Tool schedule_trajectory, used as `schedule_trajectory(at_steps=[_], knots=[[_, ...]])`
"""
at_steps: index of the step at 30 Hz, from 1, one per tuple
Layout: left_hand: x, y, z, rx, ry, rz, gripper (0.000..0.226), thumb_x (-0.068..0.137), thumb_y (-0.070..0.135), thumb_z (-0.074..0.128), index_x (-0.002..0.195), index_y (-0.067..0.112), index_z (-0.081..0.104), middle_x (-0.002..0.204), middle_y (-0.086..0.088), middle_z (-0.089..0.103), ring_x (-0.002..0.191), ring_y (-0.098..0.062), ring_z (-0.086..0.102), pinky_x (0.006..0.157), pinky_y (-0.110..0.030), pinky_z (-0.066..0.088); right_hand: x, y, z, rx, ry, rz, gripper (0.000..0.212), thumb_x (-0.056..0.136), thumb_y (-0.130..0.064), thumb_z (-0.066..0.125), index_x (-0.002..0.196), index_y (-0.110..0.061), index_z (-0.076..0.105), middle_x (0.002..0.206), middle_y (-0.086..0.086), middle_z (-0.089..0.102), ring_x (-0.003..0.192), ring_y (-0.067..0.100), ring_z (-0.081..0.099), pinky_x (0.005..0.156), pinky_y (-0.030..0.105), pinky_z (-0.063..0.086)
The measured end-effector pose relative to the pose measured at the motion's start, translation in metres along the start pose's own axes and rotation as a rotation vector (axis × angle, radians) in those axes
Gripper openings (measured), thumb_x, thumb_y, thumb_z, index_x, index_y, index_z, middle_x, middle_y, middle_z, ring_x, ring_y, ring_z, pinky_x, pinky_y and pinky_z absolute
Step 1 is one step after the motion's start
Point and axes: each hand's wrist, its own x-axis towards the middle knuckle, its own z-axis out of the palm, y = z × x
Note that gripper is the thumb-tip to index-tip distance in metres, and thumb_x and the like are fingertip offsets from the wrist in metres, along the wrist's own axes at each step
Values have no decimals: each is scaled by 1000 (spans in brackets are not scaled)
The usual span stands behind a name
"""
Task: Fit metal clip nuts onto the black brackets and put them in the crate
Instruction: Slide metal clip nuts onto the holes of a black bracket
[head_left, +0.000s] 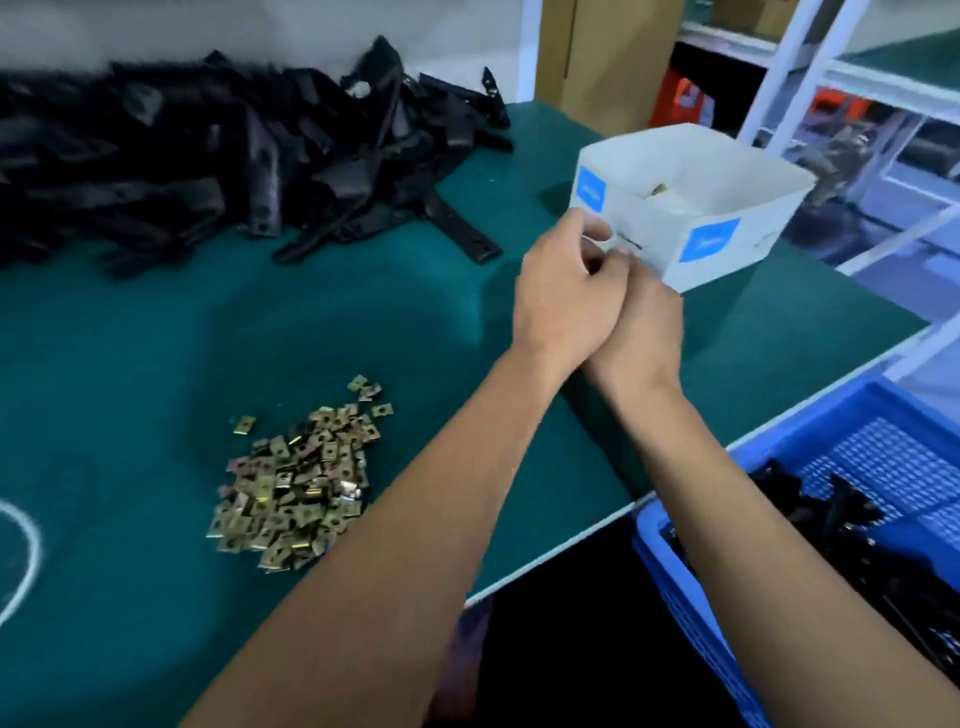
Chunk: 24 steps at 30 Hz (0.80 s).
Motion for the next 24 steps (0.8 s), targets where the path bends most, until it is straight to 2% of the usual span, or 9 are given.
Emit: schedule_trajectory(at_steps=[2,5,8,11,13,15,18,21,24], knots=[[15,-19,-49,143,130,-47,7,91,19,63,98,19,64,92,6,70,91,-14,64,88,-34,50,11,-36,38,-60,-217,-90,22,96,-25,53,112,-17,65,105,8,71,97,33,65,79,38,50],[31,-50,-112,292,283,-158,10,93,21,60,101,15,64,98,0,70,98,-22,64,89,-36,48,24,-80,87,-214,-421,-322,34,93,-20,52,126,-15,57,125,12,62,113,36,55,96,41,44],[38,-81,-165,430,351,-277,16,94,23,57,105,12,61,105,-7,67,99,-26,61,82,-36,44,30,-119,125,-239,-545,-471,55,86,-15,56,140,-22,48,138,16,47,126,40,41,105,45,41],[42,-102,-204,574,377,-304,11,91,17,55,99,9,54,103,-10,58,88,-29,51,68,-29,27,34,-151,158,-251,-530,-551,76,85,-9,66,153,-29,37,159,18,20,144,43,20,108,55,43],[46,-110,-221,663,413,-284,18,90,14,57,106,7,56,111,-13,53,88,-31,47,71,-28,29,37,-166,178,-327,-570,-615,85,87,-10,67,158,-33,27,169,12,1,154,41,3,115,60,32],[51,-116,-233,729,441,-289,28,89,13,58,116,6,57,124,-16,50,101,-35,53,85,-36,41,42,-177,195,-392,-690,-641,87,93,-12,63,161,-39,17,172,7,-9,157,36,-9,122,63,13],[55,-120,-239,606,550,-359,25,88,8,56,114,8,55,124,-14,51,97,-30,51,83,-32,40,45,-188,210,-385,-793,-634,84,94,-13,63,159,-45,21,171,7,5,158,35,-6,122,67,-3],[55,-119,-243,440,673,-408,19,90,10,55,109,11,52,116,-10,57,89,-23,46,76,-28,32,40,-197,211,-297,-757,-659,73,90,-14,67,151,-42,41,153,7,32,151,34,17,120,71,3],[53,-117,-246,378,695,-408,17,93,14,53,109,10,59,112,-9,64,101,-26,56,85,-32,41,31,-200,203,-210,-725,-661,58,88,-16,66,141,-36,51,133,2,41,135,29,31,119,70,16]])
